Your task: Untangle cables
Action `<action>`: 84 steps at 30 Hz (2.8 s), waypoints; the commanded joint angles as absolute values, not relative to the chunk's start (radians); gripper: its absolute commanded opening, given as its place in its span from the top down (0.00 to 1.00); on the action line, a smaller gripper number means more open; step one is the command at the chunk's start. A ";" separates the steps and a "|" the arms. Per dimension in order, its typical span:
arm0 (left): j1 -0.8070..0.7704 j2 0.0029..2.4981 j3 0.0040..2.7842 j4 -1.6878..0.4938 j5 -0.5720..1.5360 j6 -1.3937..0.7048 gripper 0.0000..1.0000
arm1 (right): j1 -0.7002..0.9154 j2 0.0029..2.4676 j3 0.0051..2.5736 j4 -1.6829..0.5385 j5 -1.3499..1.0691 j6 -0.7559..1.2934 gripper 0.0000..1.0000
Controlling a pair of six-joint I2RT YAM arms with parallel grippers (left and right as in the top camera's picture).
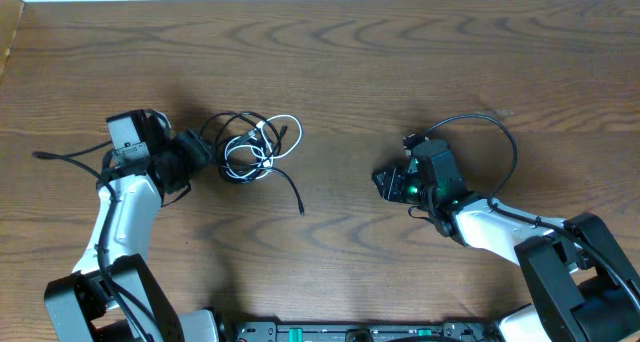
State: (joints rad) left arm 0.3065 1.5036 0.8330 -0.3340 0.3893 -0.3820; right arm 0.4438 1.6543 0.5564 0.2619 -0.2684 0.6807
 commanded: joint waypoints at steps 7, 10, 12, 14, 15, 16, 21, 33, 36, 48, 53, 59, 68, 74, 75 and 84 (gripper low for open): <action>0.309 1.503 0.854 -0.515 0.044 -0.561 0.47 | 0.453 1.667 0.544 0.239 -0.227 0.683 0.61; 0.308 1.503 0.854 -0.514 0.057 -0.593 0.48 | 0.452 1.667 0.544 0.239 -0.226 0.682 0.61; 0.308 1.504 0.853 -0.510 0.078 -0.593 0.48 | 0.453 1.667 0.544 0.239 -0.227 0.682 0.61; 0.306 1.504 0.842 -0.502 0.081 -0.594 0.48 | 0.453 1.667 0.544 0.239 -0.227 0.683 0.61; 0.306 1.505 0.830 -0.491 0.093 -0.594 0.48 | 0.453 1.667 0.544 0.239 -0.227 0.683 0.61; 0.306 1.505 0.823 -0.483 0.103 -0.594 0.48 | 0.453 1.667 0.544 0.240 -0.227 0.683 0.61; 0.287 1.531 0.802 -0.465 0.131 -0.627 0.48 | 0.453 1.667 0.544 0.239 -0.227 0.683 0.62; 0.039 1.711 0.802 -0.242 0.131 -0.627 0.47 | 0.453 1.667 0.544 0.239 -0.227 0.683 0.62; 0.007 1.711 0.802 -0.221 0.131 -0.627 0.47 | 0.453 1.667 0.544 0.239 -0.227 0.683 0.62; 0.003 1.711 0.802 -0.104 0.314 -0.592 0.47 | 0.453 1.667 0.544 0.239 -0.227 0.683 0.62; -0.028 1.713 0.802 -0.160 0.238 -0.583 0.47 | 0.453 1.667 0.544 0.239 -0.227 0.683 0.62; -0.098 1.718 0.802 -0.155 0.144 -0.577 0.47 | 0.453 1.667 0.544 0.239 -0.227 0.683 0.62; -0.175 1.776 0.802 -0.138 -0.020 -0.577 0.65 | 0.453 1.667 0.544 0.239 -0.239 0.683 0.62; -0.176 1.663 0.808 -0.149 -0.004 -0.557 0.93 | 0.453 1.667 0.544 0.239 -0.238 0.683 0.62; -0.176 1.627 0.813 -0.152 0.014 -0.536 0.93 | 0.453 1.667 0.544 0.239 -0.239 0.683 0.62; -0.176 1.141 0.863 -0.202 0.319 -0.467 0.93 | 0.453 1.667 0.544 0.276 -0.293 0.661 0.58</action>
State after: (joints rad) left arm -0.1772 1.2091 0.8505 -0.1787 0.2123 -0.4919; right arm 0.4438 1.6539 0.5564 0.2760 -0.2718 0.6792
